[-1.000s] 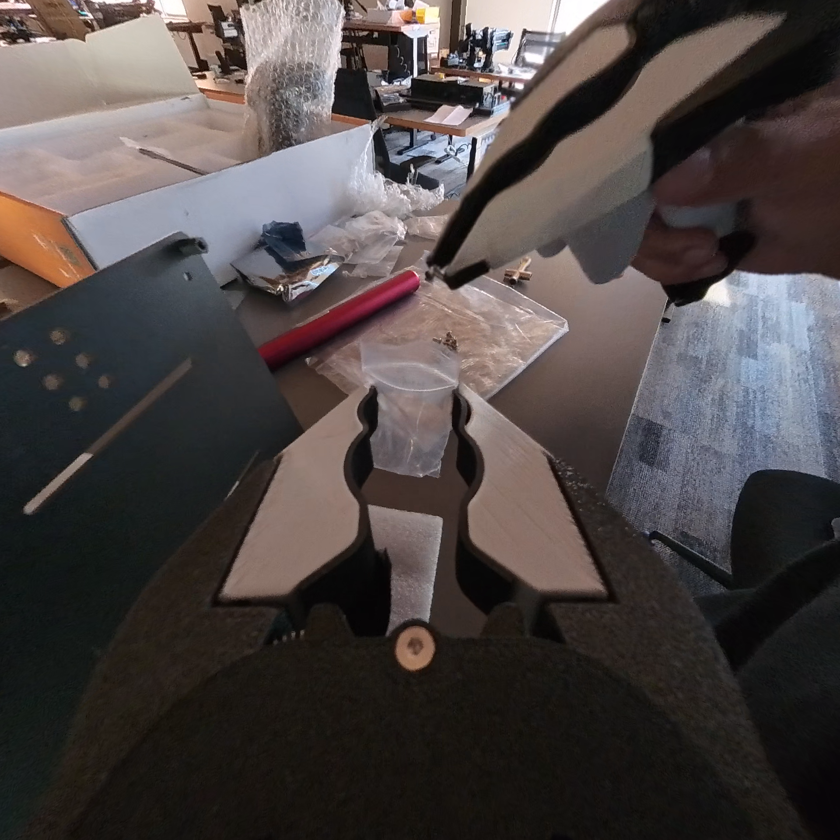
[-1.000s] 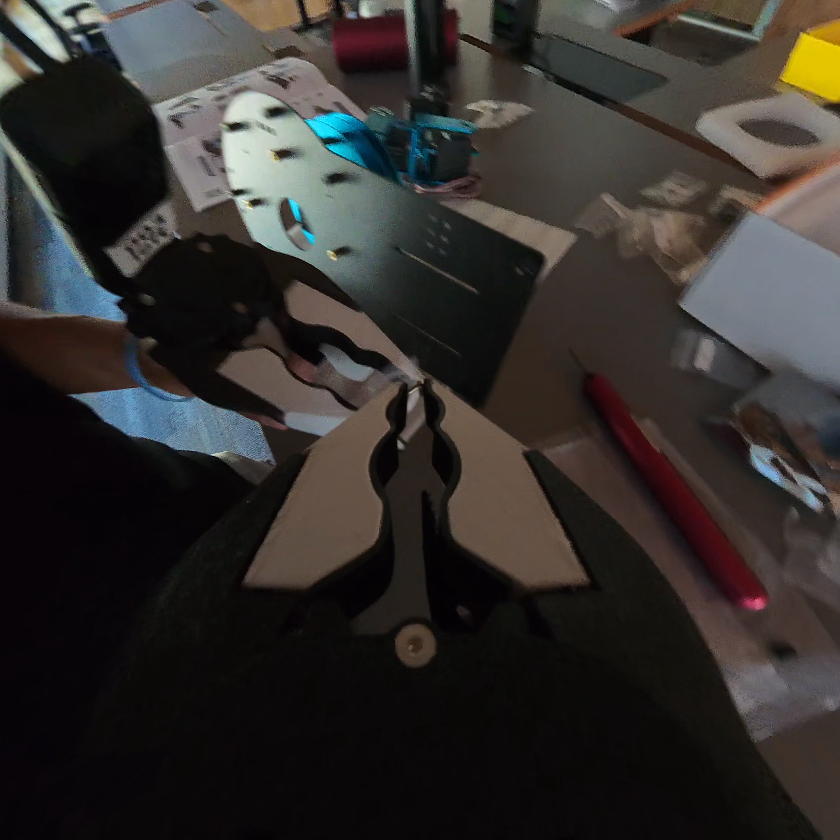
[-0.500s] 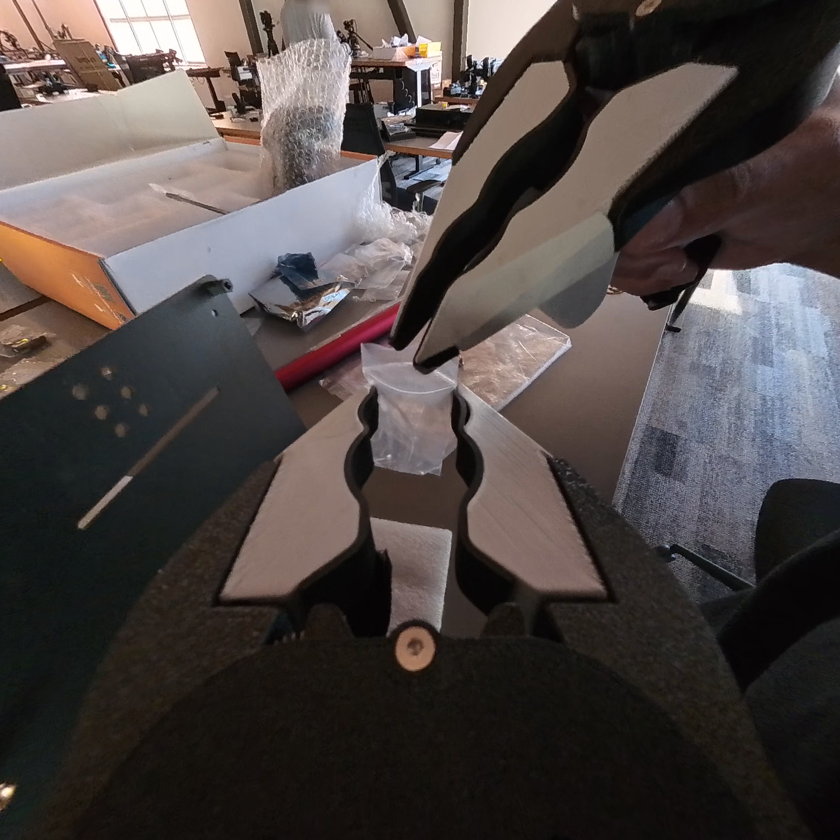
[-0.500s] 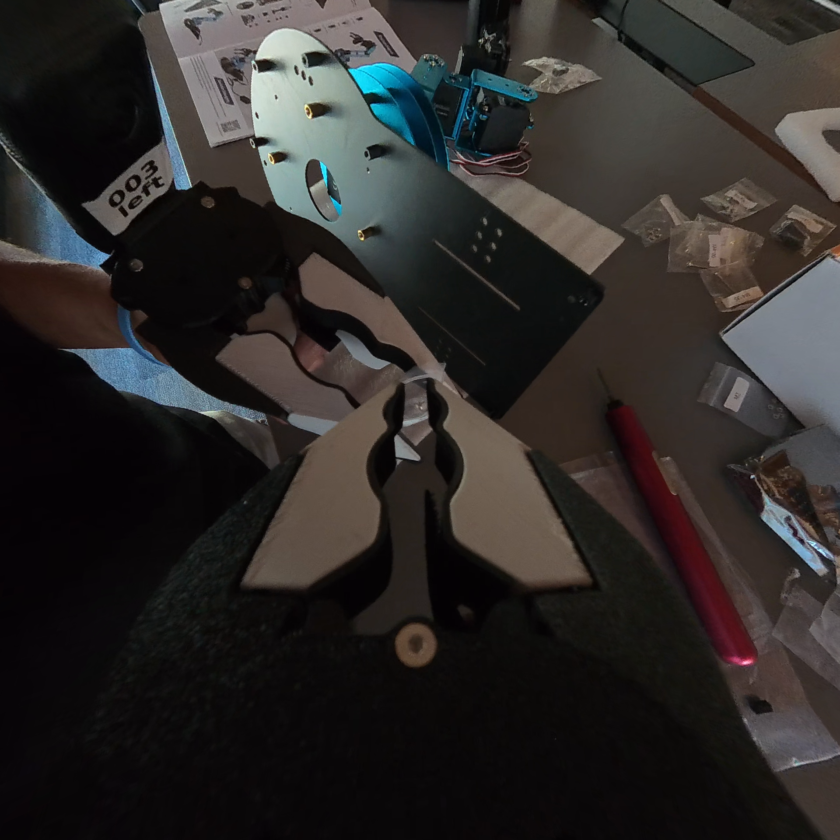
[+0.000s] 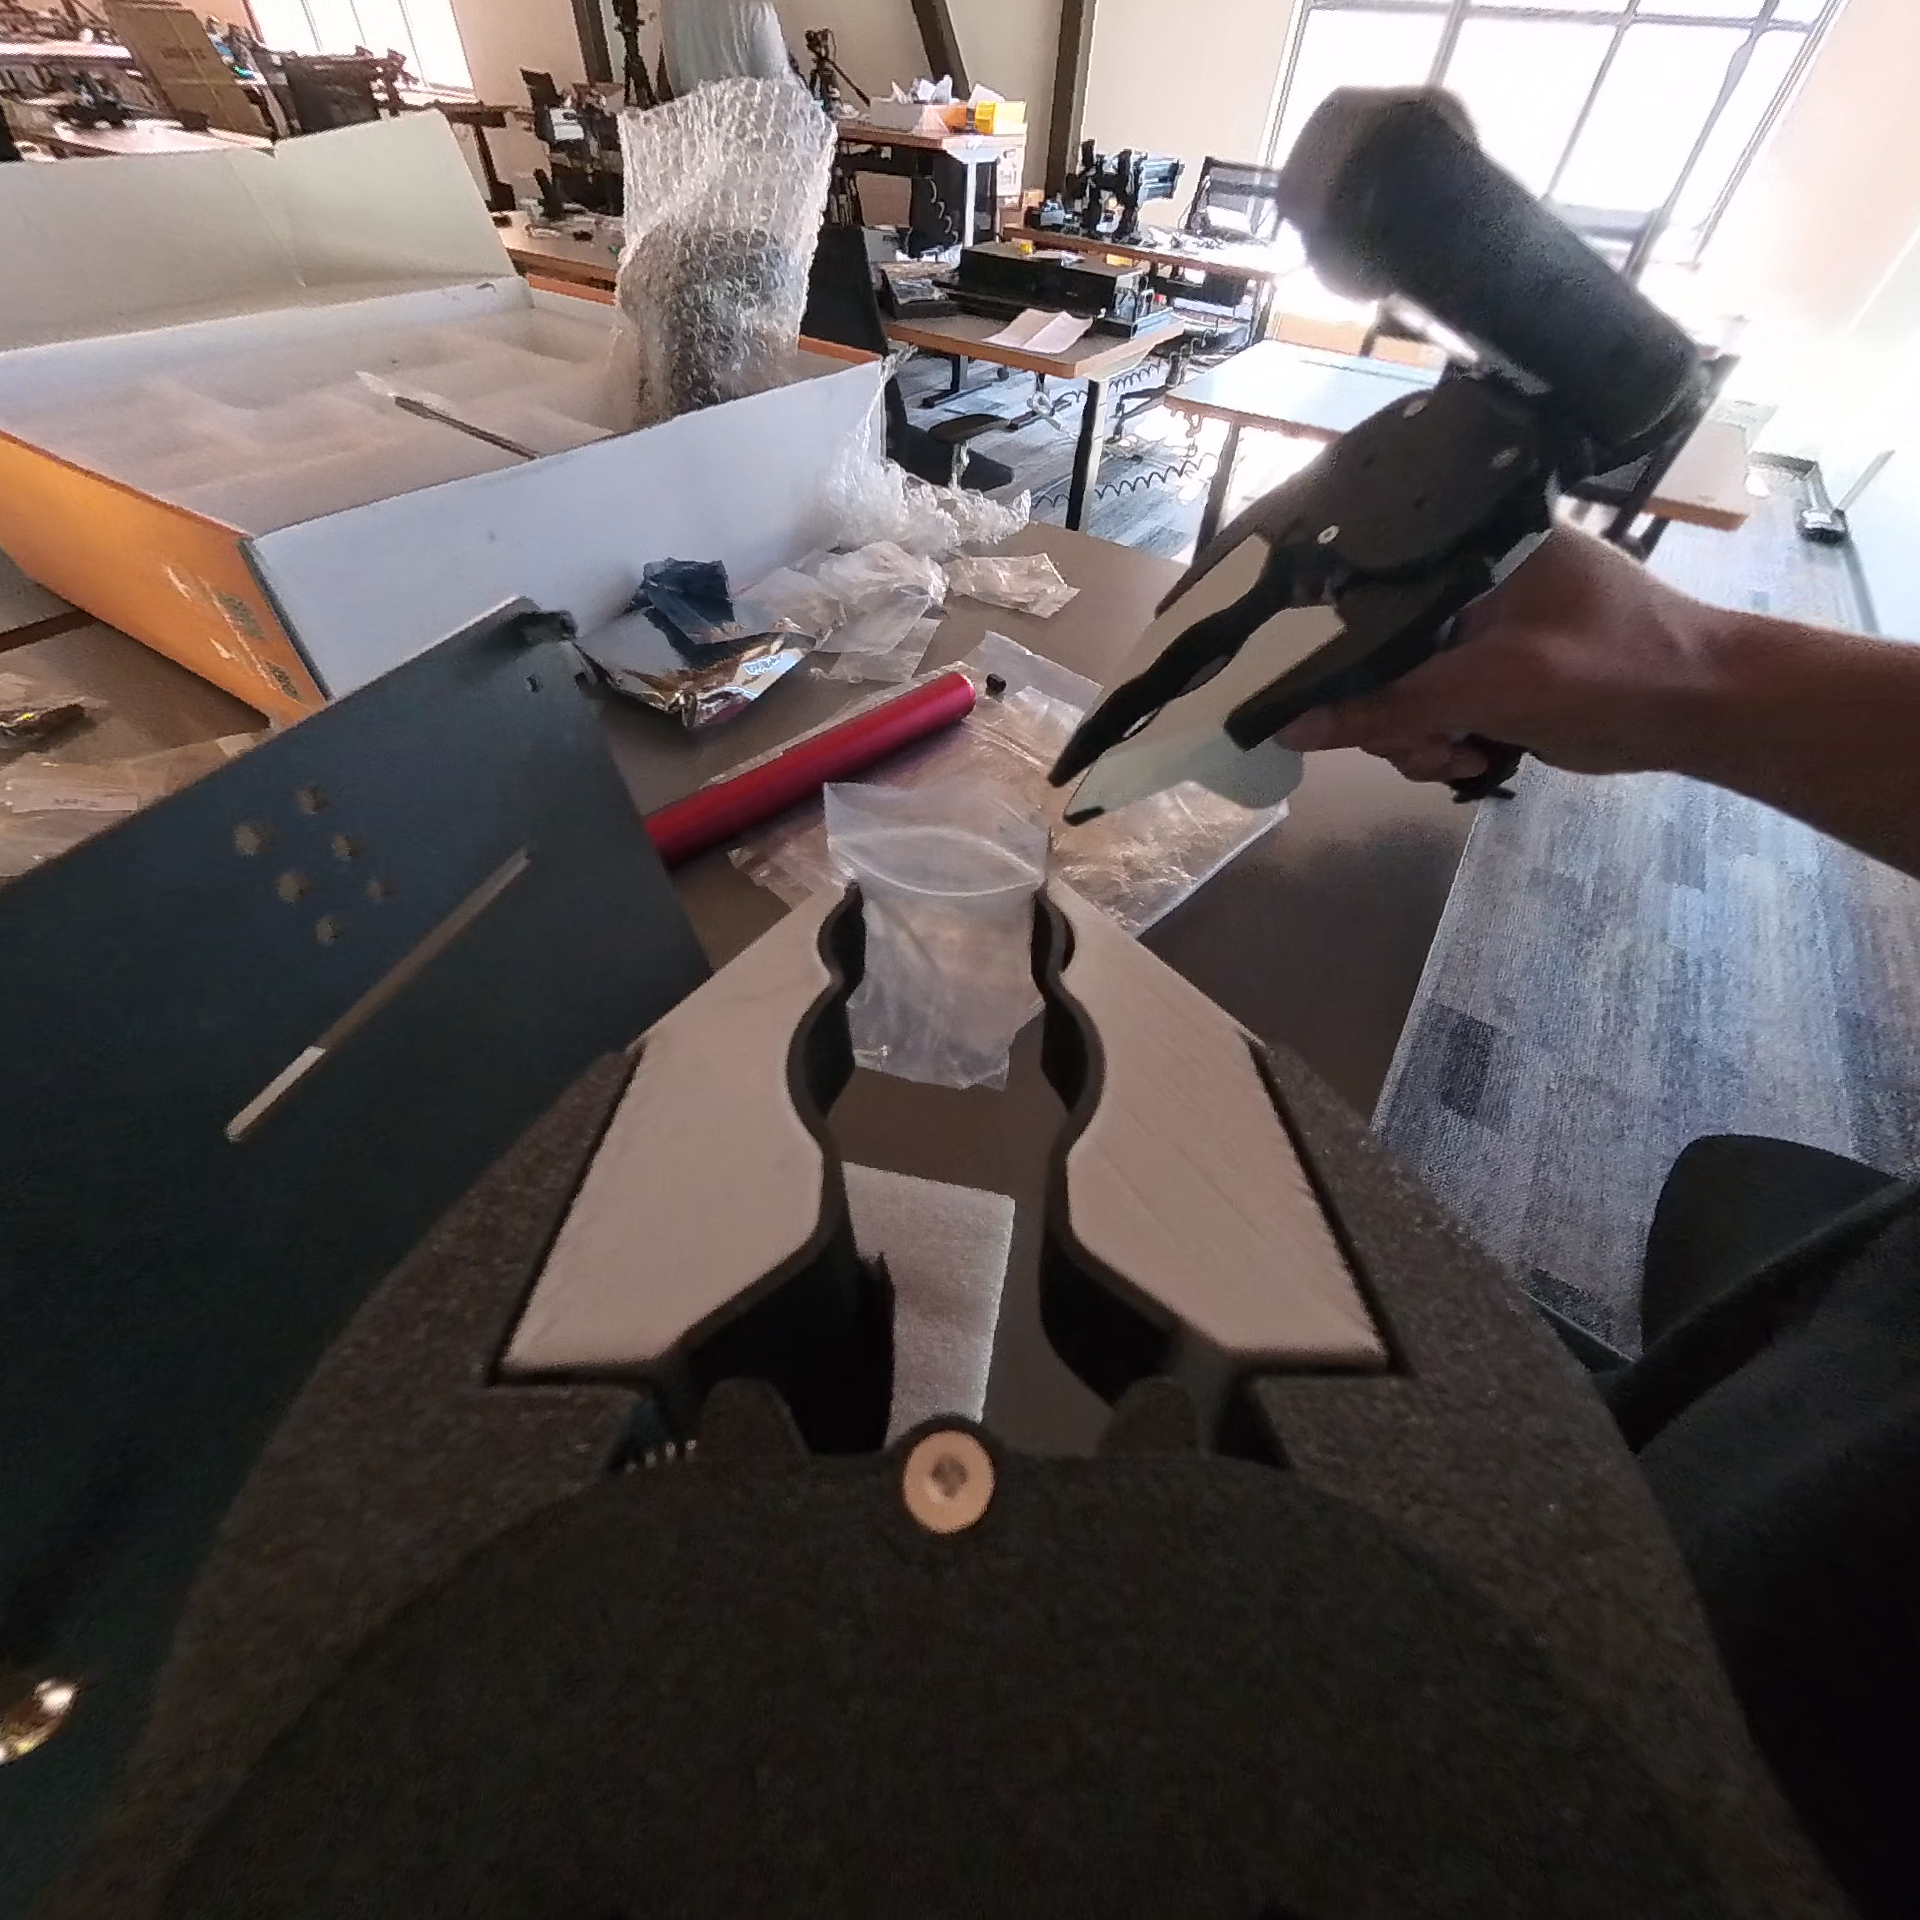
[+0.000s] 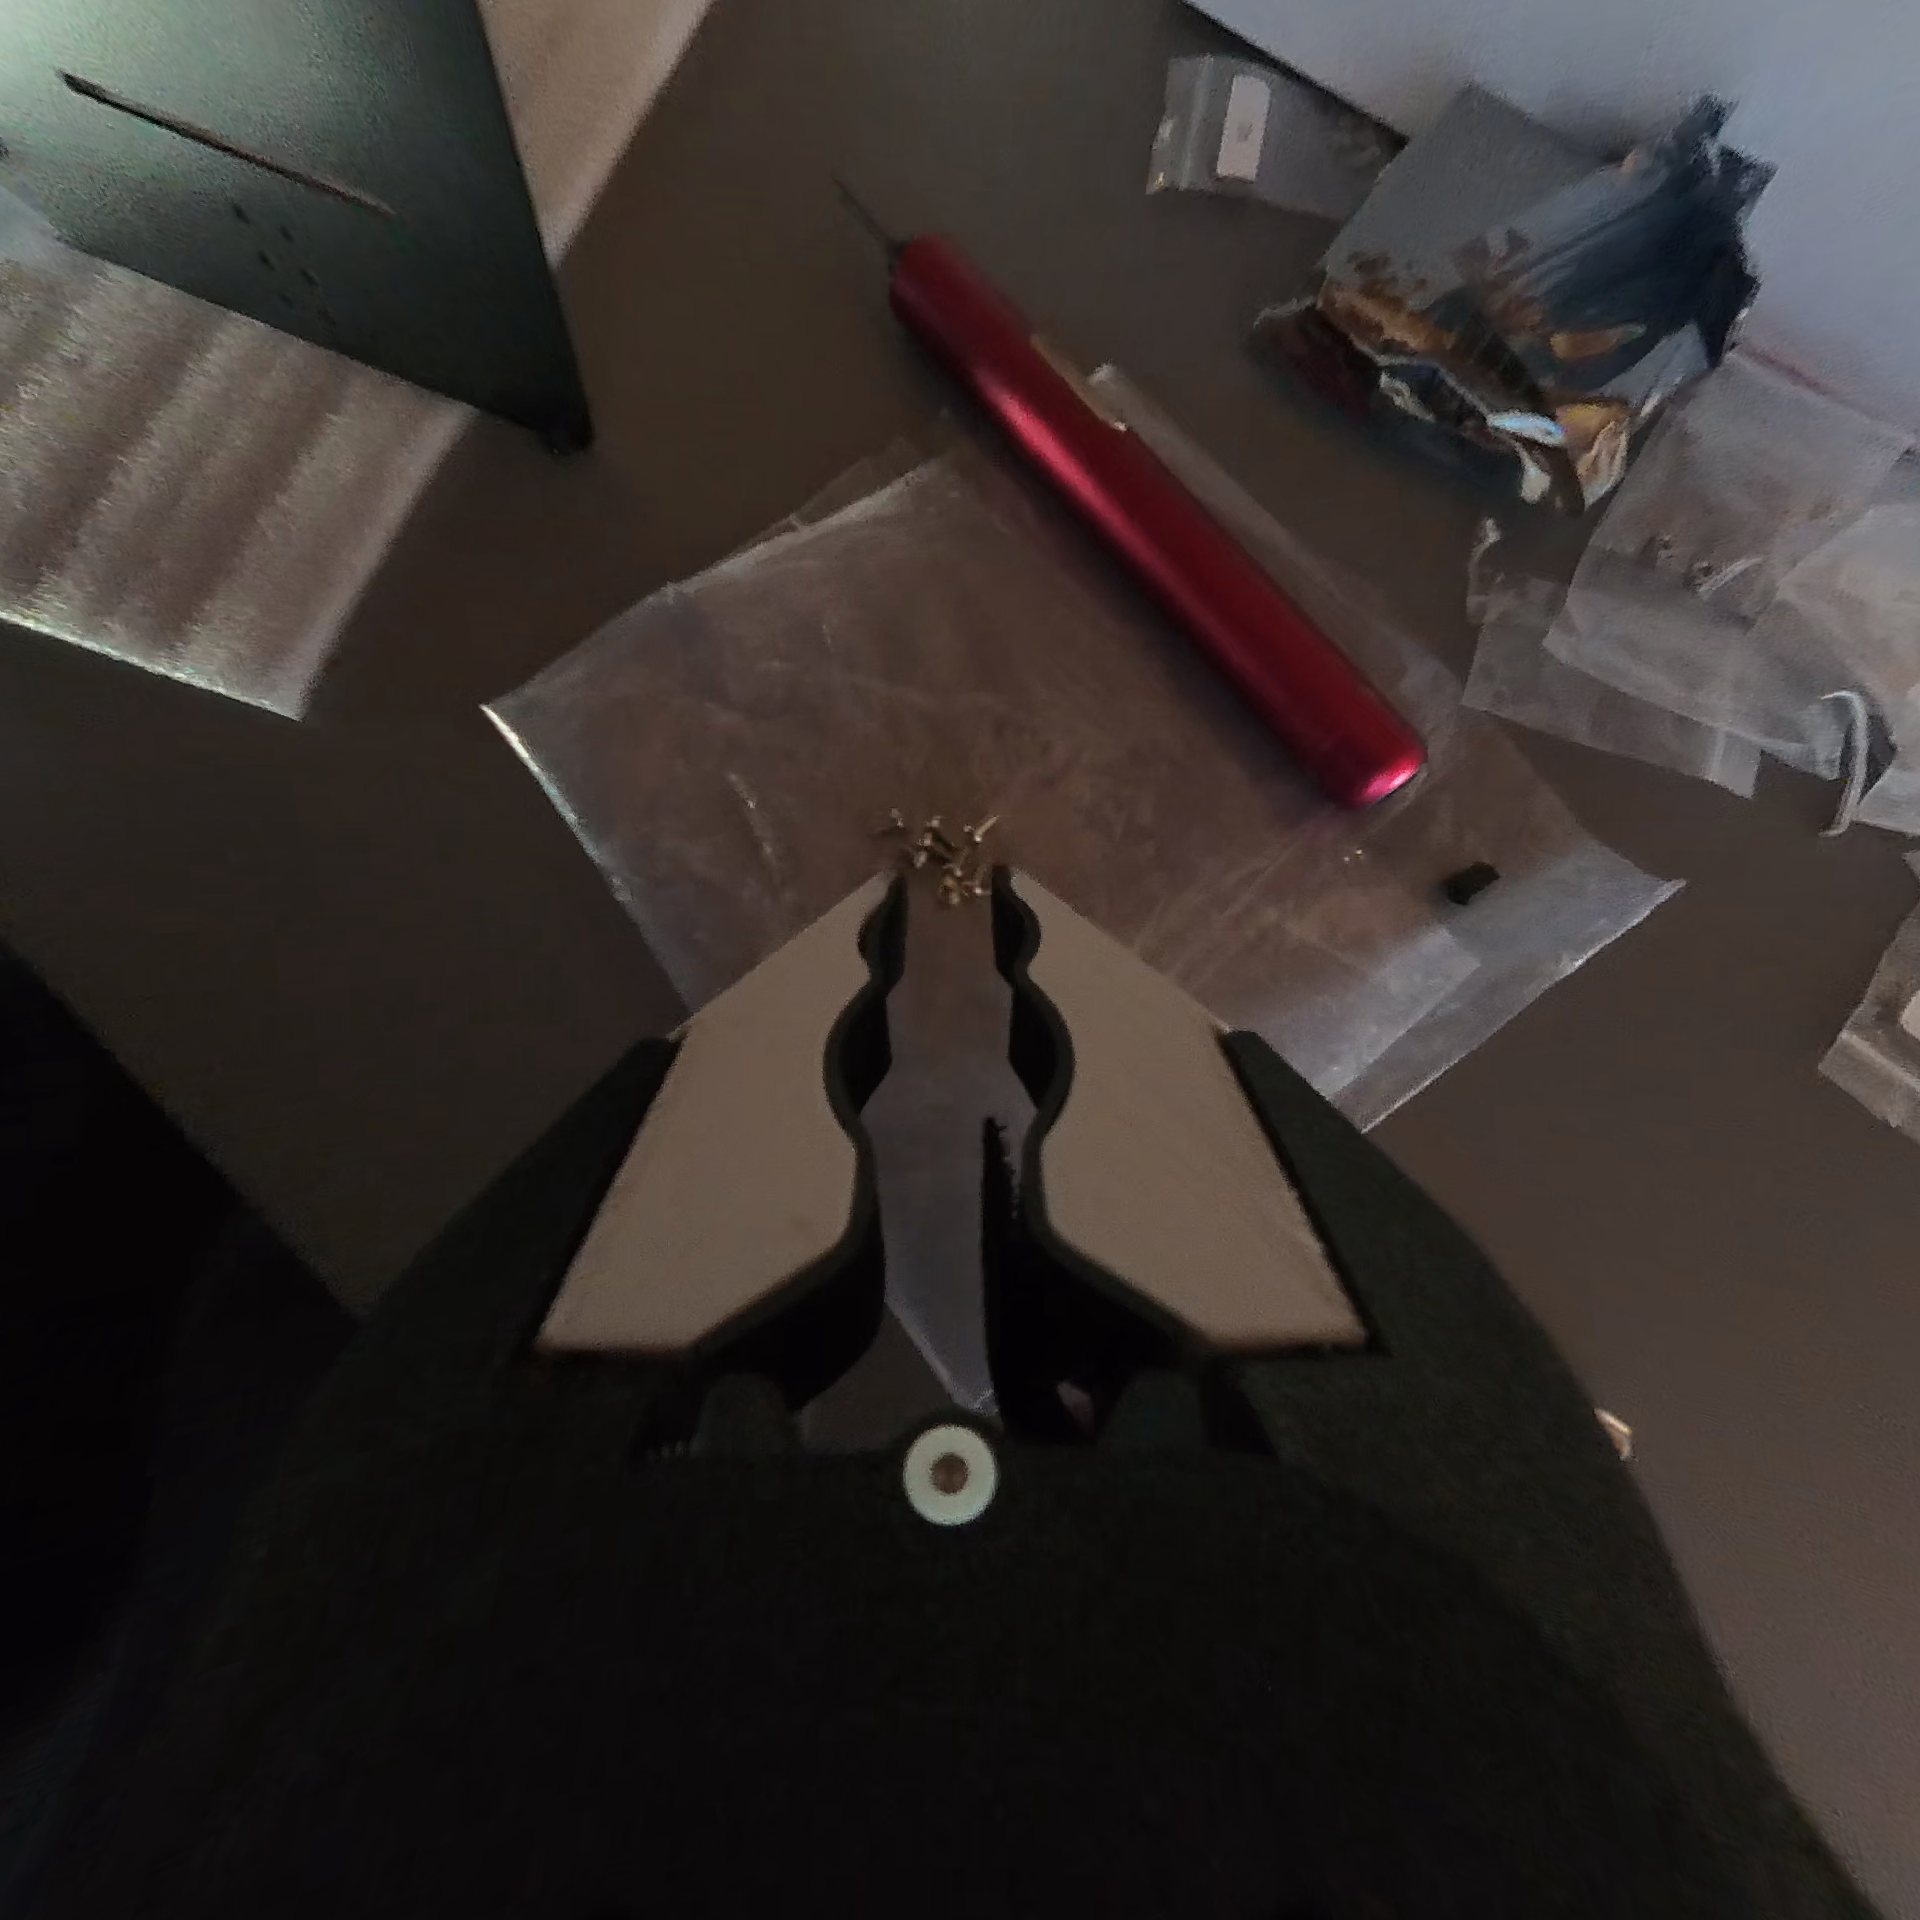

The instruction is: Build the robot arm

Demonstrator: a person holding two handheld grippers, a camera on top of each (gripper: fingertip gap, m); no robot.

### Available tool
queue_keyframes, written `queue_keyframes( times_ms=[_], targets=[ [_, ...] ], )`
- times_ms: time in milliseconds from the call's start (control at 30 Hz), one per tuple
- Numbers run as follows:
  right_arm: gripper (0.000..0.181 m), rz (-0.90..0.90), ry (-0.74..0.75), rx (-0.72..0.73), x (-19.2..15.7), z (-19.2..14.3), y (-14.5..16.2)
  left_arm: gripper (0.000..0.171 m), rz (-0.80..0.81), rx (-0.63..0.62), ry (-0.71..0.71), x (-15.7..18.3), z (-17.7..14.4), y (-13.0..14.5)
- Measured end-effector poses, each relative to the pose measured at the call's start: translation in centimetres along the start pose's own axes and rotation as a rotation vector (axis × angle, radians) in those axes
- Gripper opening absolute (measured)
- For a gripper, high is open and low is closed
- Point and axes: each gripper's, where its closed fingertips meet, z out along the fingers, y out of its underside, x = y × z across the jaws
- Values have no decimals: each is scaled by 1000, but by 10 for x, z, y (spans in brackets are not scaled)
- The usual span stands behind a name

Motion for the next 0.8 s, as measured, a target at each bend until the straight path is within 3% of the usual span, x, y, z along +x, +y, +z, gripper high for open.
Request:
queue_keyframes(
  times_ms=[567,700,800],
  targets=[
    [1,-57,-17,3,-2,5,2,31,25,-23,15,8,5,1],
    [1,-10,-50,76,-6,-9,-13,31,26,-28,15,7,8,2],
    [0,11,-129,176,-25,-27,-43,31,25,-35,14,6,11,3]
  ],
)
